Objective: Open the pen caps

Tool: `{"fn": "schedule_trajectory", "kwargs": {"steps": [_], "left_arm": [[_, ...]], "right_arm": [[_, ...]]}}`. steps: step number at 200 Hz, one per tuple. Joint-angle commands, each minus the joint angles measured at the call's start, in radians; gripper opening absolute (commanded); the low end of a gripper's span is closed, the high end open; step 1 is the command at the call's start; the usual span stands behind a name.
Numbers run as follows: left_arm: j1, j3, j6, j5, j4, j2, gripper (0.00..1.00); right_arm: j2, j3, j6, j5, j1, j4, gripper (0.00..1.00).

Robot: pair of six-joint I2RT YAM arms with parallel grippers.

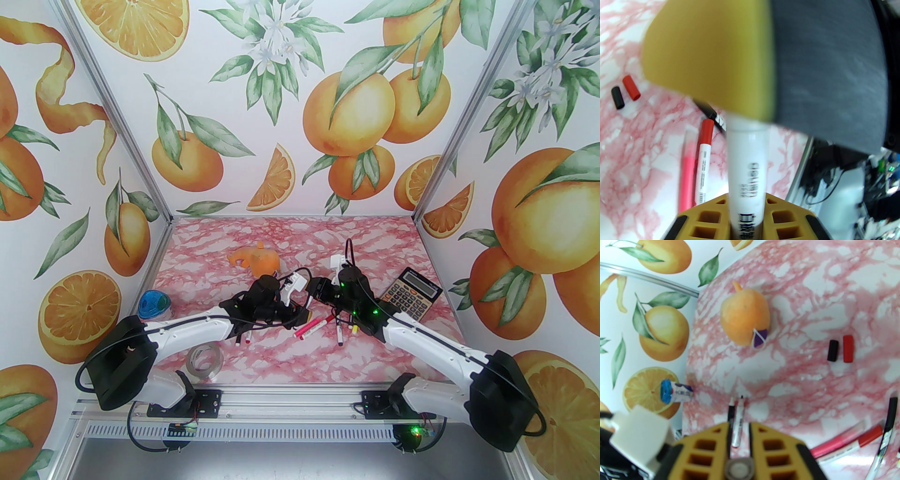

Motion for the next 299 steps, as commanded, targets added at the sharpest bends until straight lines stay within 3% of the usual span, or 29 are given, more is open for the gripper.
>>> {"fn": "schedule_trajectory", "kwargs": {"steps": [1, 86, 148, 205, 299], "left_arm": [[-0.004, -0.005, -0.004, 0.010, 0.060, -0.024, 0.11], [-0.020, 0.003, 0.020, -0.007, 0.028, -0.016, 0.08], [-0.020, 0.007, 0.021, -0.009, 0.026, -0.013, 0.07], [-0.031, -0.004, 0.021, 0.004, 0.000, -0.012, 0.04], [-0.150, 0.113, 0.129, -0.251, -0.244, 0.036, 0.01]], "right_arm": [[-0.011, 0.018, 0.016, -0.019, 0.000, 0.039, 0.16], [-0.002, 0.018, 0.010, -0.031, 0.000, 0.035, 0.32], [-0.004, 0.018, 0.000, -0.018, 0.001, 0.021, 0.17], [-0.023, 0.040, -0.049, 0.057, -0.029, -0.033, 0.12], [-0.059, 0.087, -0.022, 0.248, -0.134, -0.157, 0.09]]}}
